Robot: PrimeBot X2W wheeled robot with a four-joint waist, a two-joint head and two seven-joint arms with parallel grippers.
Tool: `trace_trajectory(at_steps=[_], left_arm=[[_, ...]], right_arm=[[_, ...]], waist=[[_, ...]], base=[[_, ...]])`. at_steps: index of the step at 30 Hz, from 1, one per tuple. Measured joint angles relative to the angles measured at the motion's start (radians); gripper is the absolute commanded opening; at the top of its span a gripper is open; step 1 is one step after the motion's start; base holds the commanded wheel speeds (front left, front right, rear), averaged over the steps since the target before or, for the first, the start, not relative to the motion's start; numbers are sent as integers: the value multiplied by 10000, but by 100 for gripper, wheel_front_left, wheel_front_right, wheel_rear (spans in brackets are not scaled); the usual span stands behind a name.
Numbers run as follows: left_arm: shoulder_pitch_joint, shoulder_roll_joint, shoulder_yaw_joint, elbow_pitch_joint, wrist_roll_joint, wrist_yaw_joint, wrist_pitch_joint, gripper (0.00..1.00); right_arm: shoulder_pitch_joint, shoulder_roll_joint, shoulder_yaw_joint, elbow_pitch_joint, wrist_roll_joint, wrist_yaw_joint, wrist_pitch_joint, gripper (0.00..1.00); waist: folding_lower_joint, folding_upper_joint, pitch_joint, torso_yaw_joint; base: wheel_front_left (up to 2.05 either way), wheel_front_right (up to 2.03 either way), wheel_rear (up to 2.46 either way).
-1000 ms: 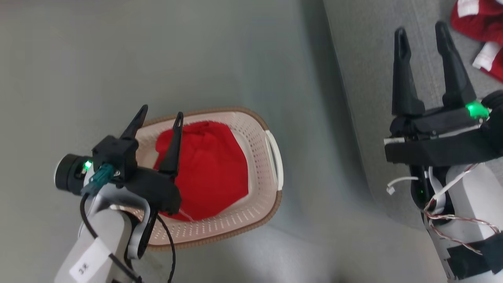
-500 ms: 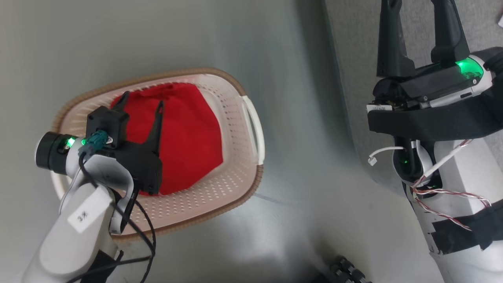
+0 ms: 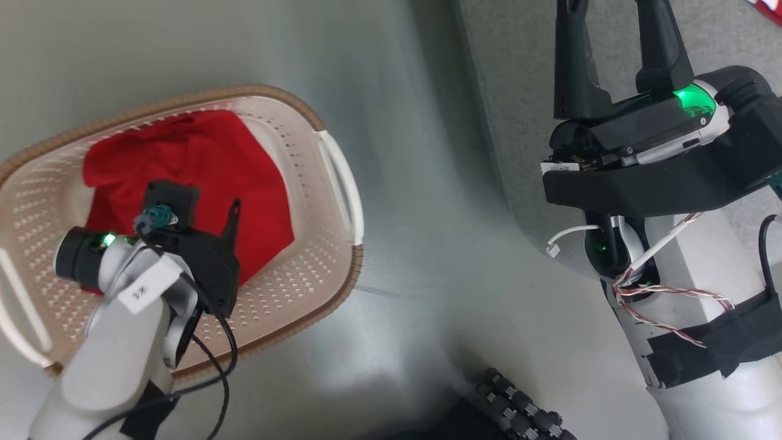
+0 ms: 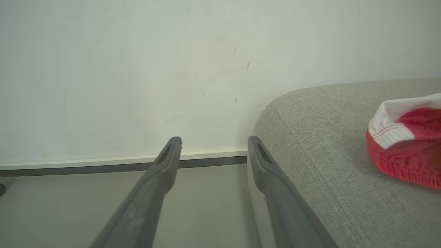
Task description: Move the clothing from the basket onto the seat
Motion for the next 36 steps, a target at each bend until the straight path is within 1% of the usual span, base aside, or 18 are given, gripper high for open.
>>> trace_trajectory(at_steps=[7, 16, 24, 25, 27, 28, 34, 36], left_arm=[[-360, 31, 203, 915, -44, 21, 347, 100], [-937, 102, 529, 2086, -121, 364, 840, 100], [-1383, -69, 788, 2930, -430, 713, 1129, 100], [-1428, -111, 815, 3039, -449, 746, 1127, 51], [-1519, -221, 874, 3170, -472, 809, 1135, 25], [-1547, -278, 872, 3208, -474, 815, 1126, 0], [-1679, -591, 871, 3603, -529, 888, 884, 0], [-1677, -685, 892, 3735, -568, 886, 746, 0]], right_arm=[[-1, 86, 48, 61, 63, 86, -104, 100], [-1, 142, 50, 138, 92, 132, -136, 100], [-10, 222, 50, 318, 138, 221, -219, 100], [-11, 228, 52, 322, 138, 236, -221, 100], [-29, 240, 50, 357, 138, 259, -221, 100], [-49, 242, 50, 378, 138, 261, -222, 100], [-66, 244, 25, 614, 127, 276, -226, 100], [-68, 236, 4, 679, 82, 347, -228, 100]], waist=[[0, 0, 256, -336], [0, 0, 607, -585], [0, 0, 745, -653], [-1, 0, 747, -652], [-2, -2, 747, -644], [-2, -2, 744, -636], [-2, -2, 602, -527], [-2, -2, 523, -472]], base=[[0, 0, 0], [0, 0, 0], [0, 0, 0], [0, 0, 0], [0, 0, 0], [0, 0, 0], [0, 0, 0], [0, 0, 0]])
